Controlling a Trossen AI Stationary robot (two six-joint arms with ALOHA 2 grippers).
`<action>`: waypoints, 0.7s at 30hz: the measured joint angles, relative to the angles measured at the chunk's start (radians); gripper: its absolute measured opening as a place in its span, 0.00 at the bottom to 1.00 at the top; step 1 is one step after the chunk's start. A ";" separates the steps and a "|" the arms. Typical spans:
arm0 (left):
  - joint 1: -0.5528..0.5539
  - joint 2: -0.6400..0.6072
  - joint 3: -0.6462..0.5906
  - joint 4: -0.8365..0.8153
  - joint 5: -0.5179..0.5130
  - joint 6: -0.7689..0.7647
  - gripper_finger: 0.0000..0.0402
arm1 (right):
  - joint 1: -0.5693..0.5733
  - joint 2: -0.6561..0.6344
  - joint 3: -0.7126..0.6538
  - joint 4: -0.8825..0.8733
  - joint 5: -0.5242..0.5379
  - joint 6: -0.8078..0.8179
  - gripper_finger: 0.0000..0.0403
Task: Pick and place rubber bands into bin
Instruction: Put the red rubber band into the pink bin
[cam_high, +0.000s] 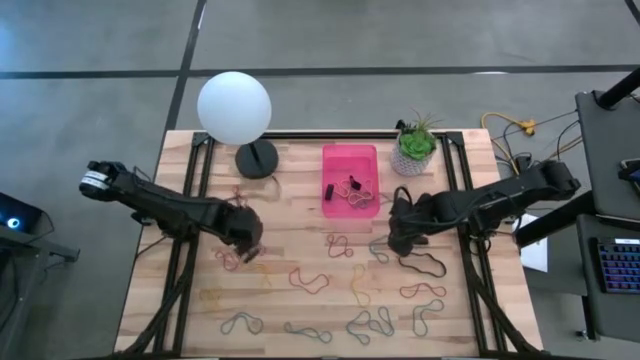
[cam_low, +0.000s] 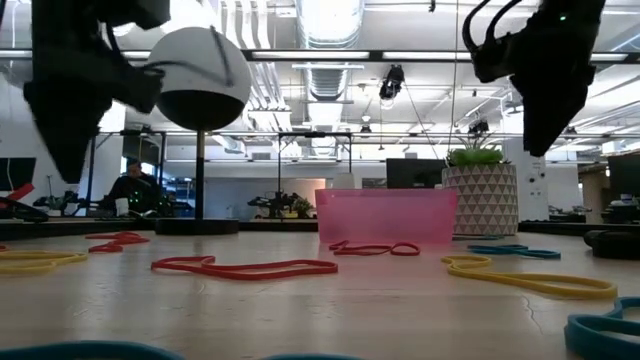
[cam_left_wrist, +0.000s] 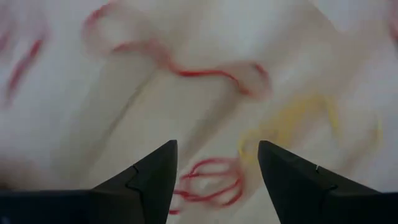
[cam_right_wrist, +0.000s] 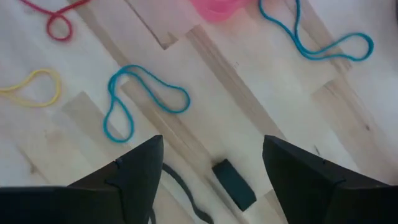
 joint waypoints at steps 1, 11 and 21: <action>0.000 -0.001 -0.015 0.020 -0.022 -0.154 0.52 | 0.000 0.010 0.000 0.000 0.003 0.015 0.65; 0.012 0.093 -0.123 0.196 -0.292 -0.692 0.52 | 0.000 0.073 -0.002 0.001 0.115 0.032 0.65; 0.013 0.316 -0.093 0.291 -0.259 -0.685 0.43 | 0.000 0.059 -0.002 -0.004 0.151 0.035 0.61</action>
